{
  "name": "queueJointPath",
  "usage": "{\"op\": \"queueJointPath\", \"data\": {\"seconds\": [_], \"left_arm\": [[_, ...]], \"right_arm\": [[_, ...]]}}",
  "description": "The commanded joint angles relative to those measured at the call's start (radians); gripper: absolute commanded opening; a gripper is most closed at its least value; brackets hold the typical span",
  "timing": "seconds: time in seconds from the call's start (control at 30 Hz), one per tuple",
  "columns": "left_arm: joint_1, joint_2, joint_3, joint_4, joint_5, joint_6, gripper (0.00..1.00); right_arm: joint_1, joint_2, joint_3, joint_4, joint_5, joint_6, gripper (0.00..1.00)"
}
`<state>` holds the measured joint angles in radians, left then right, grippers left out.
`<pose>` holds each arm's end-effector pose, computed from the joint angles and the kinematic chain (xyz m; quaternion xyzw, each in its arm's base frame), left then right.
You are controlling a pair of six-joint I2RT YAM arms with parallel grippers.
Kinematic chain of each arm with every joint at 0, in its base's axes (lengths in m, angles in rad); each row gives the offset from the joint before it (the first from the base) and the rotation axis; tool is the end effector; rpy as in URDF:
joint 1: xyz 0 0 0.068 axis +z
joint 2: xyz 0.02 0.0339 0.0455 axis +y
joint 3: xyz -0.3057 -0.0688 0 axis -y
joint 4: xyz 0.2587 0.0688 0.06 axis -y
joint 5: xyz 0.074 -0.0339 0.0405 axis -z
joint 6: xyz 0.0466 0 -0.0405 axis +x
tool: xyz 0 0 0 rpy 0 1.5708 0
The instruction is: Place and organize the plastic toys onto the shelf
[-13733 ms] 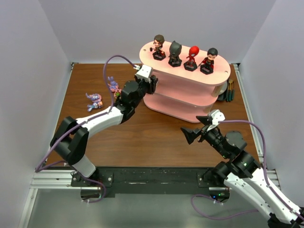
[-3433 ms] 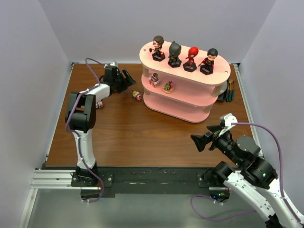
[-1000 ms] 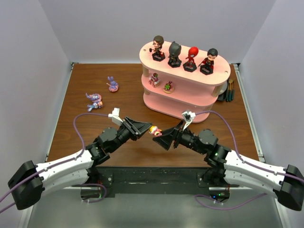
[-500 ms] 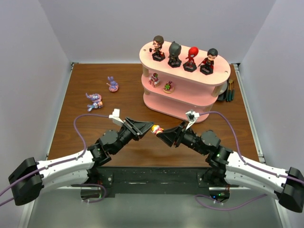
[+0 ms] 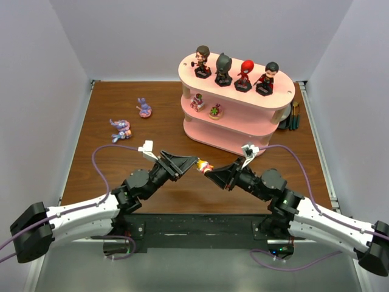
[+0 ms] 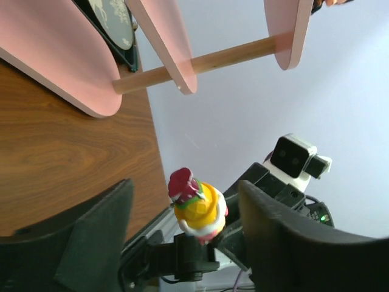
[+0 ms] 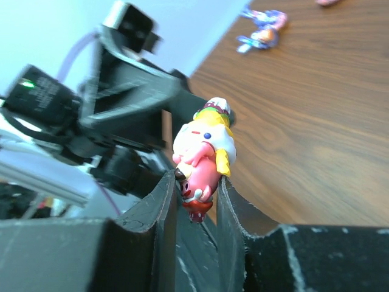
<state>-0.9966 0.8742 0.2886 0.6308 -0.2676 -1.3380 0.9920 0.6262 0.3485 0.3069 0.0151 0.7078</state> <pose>0.1143 -0.1540 0.2604 -0.2114 0.6584 -0.6227 0.3661 0.0871 0.1320 0.2830 -0.0933 0.6904 0.5354 0.4774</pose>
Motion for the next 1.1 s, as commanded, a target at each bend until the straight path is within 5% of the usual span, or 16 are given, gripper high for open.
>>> {"op": "queueJointPath", "data": {"seconds": [0.0, 0.07, 0.2, 0.4, 1.07], "left_arm": [[0.0, -0.102, 0.02, -0.148, -0.016, 0.306, 0.82], [0.0, -0.17, 0.075, -0.257, -0.027, 0.425, 0.84], [0.0, -0.218, 0.214, -0.53, 0.011, 0.895, 0.86], [-0.016, -0.022, 0.461, -0.855, 0.214, 1.298, 0.92], [-0.12, -0.026, 0.458, -0.66, 0.39, 1.747, 1.0]], "right_arm": [[0.004, -0.046, 0.121, -0.264, 0.066, -0.091, 0.0], [0.004, -0.051, 0.159, -0.363, 0.062, -0.129, 0.0], [0.002, -0.039, 0.269, -0.569, 0.03, -0.205, 0.0], [0.002, 0.033, 0.432, -0.753, -0.056, -0.295, 0.0], [0.002, 0.096, 0.6, -0.89, -0.201, -0.297, 0.0]]}}
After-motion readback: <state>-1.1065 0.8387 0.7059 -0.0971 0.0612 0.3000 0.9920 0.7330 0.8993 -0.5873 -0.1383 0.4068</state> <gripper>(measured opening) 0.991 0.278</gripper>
